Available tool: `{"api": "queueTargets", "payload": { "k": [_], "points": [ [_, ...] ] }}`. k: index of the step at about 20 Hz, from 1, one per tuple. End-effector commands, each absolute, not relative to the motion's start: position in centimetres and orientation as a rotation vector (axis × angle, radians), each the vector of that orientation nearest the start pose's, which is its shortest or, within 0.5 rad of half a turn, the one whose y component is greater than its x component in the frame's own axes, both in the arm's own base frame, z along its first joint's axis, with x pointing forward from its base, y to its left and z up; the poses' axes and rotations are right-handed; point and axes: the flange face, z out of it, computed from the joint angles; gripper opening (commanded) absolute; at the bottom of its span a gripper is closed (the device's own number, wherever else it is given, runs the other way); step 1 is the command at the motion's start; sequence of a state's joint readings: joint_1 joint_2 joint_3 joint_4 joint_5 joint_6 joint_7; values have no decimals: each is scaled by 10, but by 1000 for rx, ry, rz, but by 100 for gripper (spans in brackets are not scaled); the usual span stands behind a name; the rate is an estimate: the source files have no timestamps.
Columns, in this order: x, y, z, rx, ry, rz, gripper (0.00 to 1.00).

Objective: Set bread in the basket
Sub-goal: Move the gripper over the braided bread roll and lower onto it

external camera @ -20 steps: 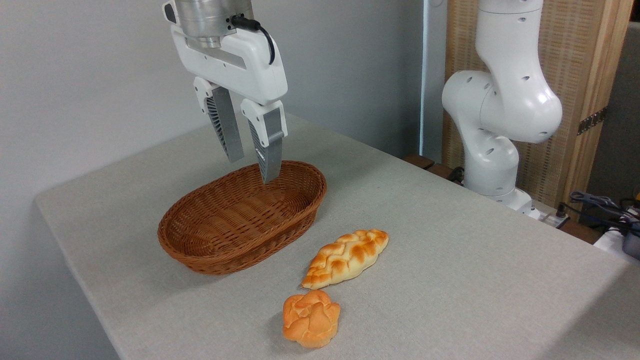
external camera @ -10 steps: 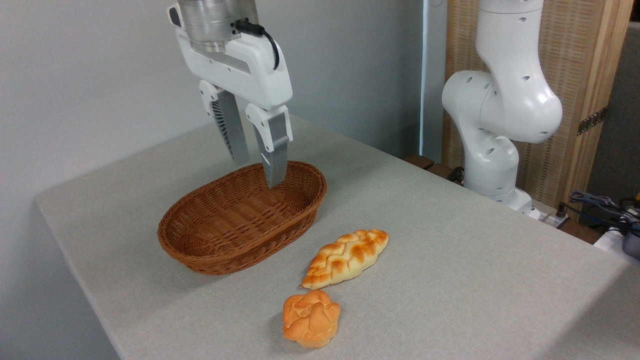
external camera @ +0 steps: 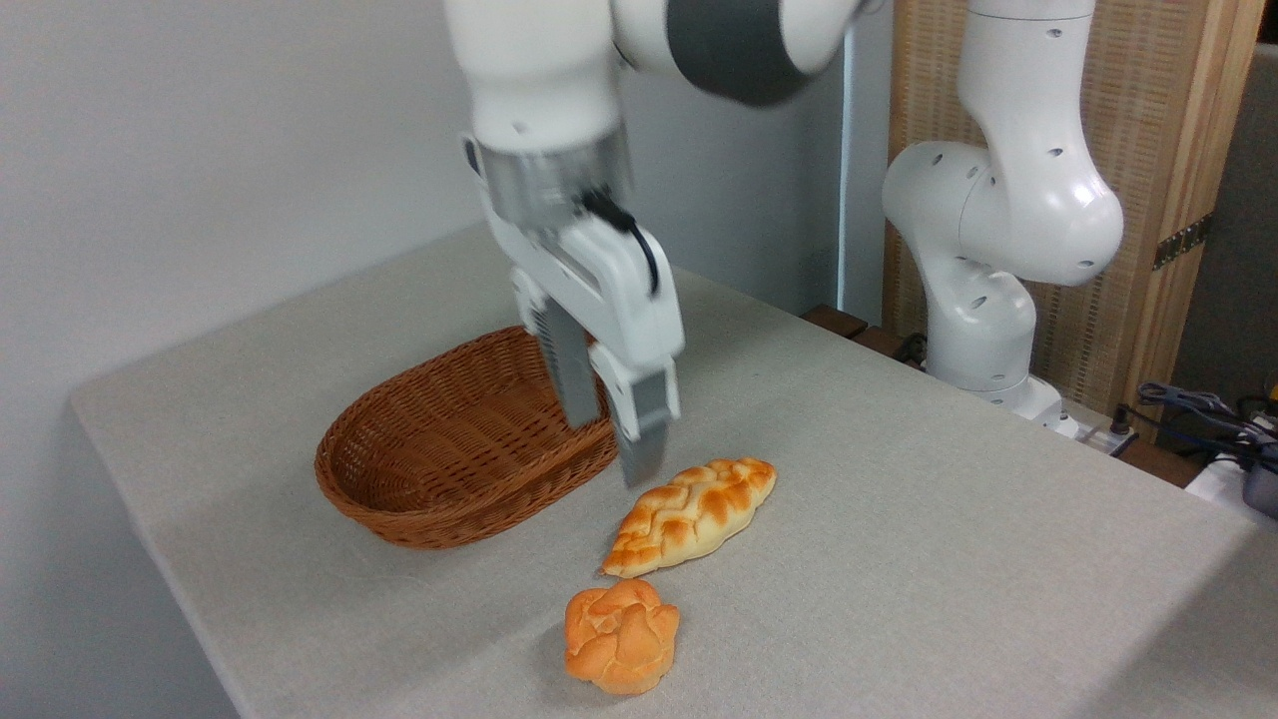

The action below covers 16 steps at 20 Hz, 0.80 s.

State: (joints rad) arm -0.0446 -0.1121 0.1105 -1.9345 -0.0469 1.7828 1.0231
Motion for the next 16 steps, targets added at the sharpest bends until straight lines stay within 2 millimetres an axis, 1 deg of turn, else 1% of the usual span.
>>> {"api": "queueTargets", "payload": {
  "k": [1, 3, 5, 9, 12, 16],
  "points": [
    [491, 33, 509, -2849, 1523, 12, 100],
    [487, 33, 500, -2860, 1523, 37, 100],
    [481, 30, 487, -2868, 1532, 65, 100],
    [469, 25, 460, -2868, 1535, 64, 100],
    [466, 20, 446, -2862, 1545, 73, 100],
    [462, 13, 422, -2849, 1552, 60, 100]
  ]
}}
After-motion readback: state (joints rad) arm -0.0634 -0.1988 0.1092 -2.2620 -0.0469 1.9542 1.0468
